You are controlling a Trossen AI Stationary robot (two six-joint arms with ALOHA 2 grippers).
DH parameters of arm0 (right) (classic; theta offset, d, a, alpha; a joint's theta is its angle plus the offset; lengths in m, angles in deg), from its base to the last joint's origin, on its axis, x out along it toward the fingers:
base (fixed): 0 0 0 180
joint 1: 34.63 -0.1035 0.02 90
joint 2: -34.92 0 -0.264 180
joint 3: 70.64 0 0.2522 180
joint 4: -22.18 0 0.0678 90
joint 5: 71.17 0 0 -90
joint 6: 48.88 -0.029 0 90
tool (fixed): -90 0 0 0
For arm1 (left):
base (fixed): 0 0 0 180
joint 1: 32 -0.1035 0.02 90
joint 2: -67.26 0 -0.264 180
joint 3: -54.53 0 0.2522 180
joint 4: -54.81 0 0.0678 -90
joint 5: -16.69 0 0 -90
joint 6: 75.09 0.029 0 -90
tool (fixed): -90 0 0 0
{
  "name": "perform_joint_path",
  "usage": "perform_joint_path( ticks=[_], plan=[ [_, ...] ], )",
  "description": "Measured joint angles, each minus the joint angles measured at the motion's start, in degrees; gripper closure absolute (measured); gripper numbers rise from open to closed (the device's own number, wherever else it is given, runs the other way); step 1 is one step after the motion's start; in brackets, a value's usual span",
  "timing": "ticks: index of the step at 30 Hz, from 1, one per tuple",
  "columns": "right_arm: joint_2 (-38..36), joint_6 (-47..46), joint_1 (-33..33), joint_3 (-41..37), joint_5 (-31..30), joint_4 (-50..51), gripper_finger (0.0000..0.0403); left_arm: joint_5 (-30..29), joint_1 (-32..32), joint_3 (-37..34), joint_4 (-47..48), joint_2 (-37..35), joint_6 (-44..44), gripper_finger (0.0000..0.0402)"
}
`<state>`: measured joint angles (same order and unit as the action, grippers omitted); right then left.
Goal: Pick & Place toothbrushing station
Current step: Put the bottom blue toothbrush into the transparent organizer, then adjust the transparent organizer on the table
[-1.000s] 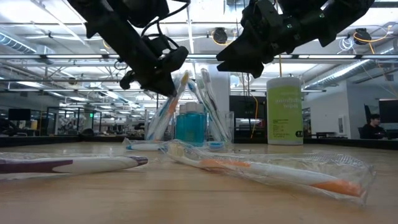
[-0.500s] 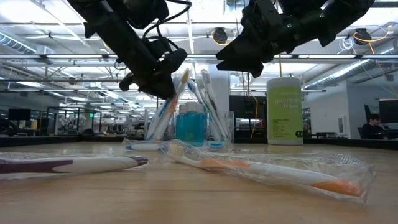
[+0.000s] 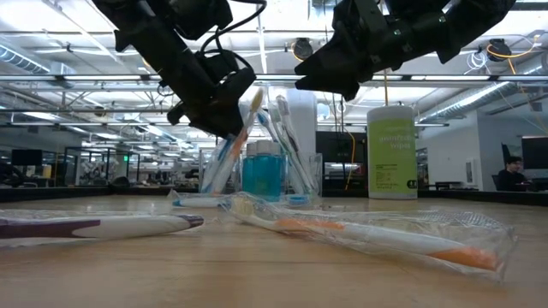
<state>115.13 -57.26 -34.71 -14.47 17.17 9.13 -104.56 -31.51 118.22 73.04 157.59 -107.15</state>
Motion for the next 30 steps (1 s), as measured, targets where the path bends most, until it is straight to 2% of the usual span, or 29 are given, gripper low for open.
perform_joint_path(
  ticks=[6,20,25,30],
  plan=[
    [0.0,1.99,0.0,0.0,0.0,0.07,0.022,0.42,0.46,0.0,0.77,-0.92,1.44,0.0246],
    [0.0,2.02,-0.02,0.0,-0.01,0.33,0.022,0.83,4.82,0.08,2.97,-6.99,0.44,0.0245],
    [0.0,2.0,-0.02,0.0,-0.01,0.08,0.022,4.81,6.02,0.14,7.47,-8.28,-0.88,0.0245],
    [0.0,1.99,-0.02,0.0,0.01,0.15,0.022,6.01,8.71,0.04,14.0,-9.18,-1.33,0.0245]
  ],
)
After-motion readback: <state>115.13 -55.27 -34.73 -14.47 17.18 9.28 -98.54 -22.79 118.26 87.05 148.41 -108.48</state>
